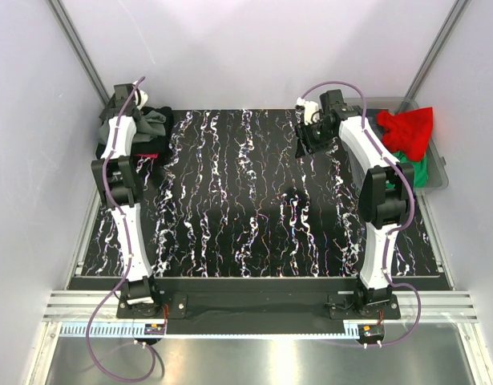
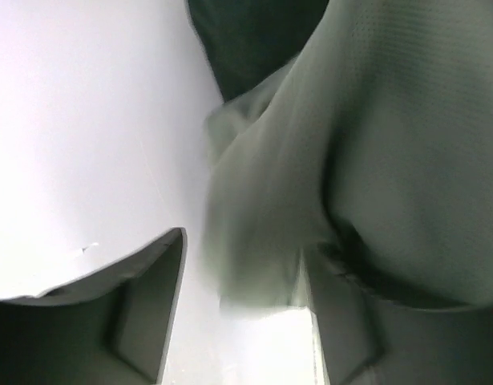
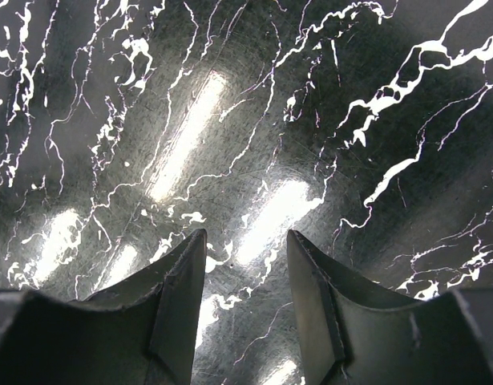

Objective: Fold and stack the t-shirts
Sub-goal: Neatly place the folded tshirt to the corner

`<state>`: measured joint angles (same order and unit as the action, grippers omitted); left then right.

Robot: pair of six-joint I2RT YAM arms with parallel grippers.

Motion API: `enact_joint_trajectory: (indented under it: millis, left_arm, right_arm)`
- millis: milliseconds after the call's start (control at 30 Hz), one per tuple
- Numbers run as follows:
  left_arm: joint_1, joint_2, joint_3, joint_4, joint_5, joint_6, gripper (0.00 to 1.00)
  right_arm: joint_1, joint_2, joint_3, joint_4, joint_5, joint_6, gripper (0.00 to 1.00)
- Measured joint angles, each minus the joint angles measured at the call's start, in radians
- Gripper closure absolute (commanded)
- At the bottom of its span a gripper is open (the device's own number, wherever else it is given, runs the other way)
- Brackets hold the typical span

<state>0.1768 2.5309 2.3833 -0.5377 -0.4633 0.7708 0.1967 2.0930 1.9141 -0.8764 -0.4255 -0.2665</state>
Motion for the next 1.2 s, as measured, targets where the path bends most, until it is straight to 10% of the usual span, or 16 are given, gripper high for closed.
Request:
enact_joint_trajectory:
  millis: [267,733,1200]
  left_arm:
    - [-0.038,-0.074,-0.055,0.03,-0.013,-0.089,0.24]
    - [-0.159,-0.219,-0.156,-0.114,0.215,-0.36,0.5]
    - [-0.148,-0.208,-0.156,-0.102,0.333,-0.655,0.44]
  right_arm:
    - [0.008,0.0,0.0,0.0,0.016,-0.004,0.48]
    - [0.009,0.0,0.0,-0.021,0.037,-0.044,0.48]
    - [-0.02,0.002,-0.005,-0.095,0.032,-0.086,0.48]
